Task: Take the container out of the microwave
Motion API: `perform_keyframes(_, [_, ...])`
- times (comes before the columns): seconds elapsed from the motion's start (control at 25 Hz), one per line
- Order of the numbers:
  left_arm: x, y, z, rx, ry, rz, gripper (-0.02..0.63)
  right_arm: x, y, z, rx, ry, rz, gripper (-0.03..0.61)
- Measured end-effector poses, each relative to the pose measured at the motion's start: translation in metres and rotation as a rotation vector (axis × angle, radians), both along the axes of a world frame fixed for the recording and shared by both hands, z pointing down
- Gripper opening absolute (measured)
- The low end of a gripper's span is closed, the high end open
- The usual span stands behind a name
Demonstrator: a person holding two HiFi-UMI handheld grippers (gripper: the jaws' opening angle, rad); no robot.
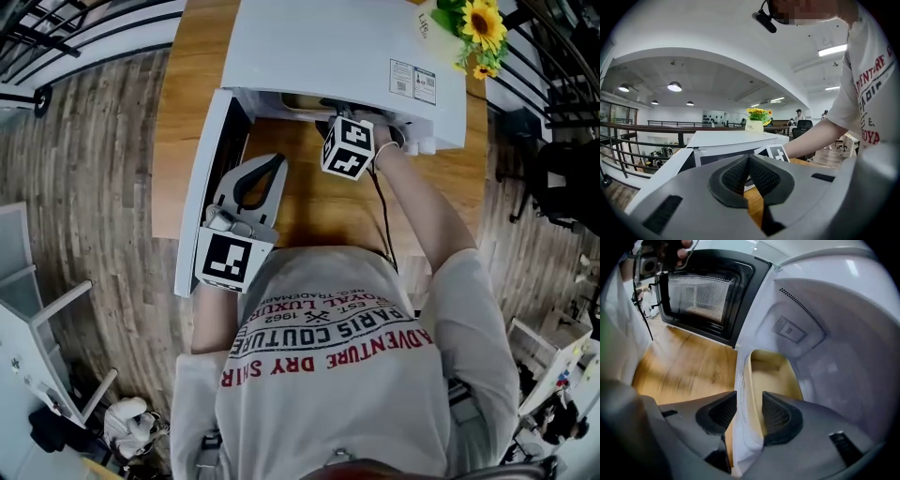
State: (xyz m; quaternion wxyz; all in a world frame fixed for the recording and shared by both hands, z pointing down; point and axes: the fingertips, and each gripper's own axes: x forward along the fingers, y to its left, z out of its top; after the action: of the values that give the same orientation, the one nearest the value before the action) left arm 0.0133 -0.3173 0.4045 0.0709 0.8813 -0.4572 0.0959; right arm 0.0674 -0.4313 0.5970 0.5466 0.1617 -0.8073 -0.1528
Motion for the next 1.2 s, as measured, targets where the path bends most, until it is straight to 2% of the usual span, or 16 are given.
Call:
perform_keyframes(0.2, [0.001, 0.002, 0.003, -0.006, 0.003, 0.004, 0.014, -0.002, -0.006, 0.006, 0.007, 0.040, -0.021, 0.072])
perform_keyframes(0.44, [0.002, 0.007, 0.001, 0.000, 0.005, 0.006, 0.014, -0.001, 0.006, 0.000, 0.007, 0.020, -0.042, 0.038])
perform_keyframes(0.8, [0.007, 0.031, 0.000, 0.023, -0.024, 0.044, 0.014, 0.005, 0.062, -0.027, -0.034, -0.150, -0.002, 0.032])
perform_keyframes(1.2, [0.001, 0.074, -0.021, 0.040, -0.038, 0.042, 0.014, 0.028, 0.137, -0.079, -0.062, -0.426, 0.235, 0.032])
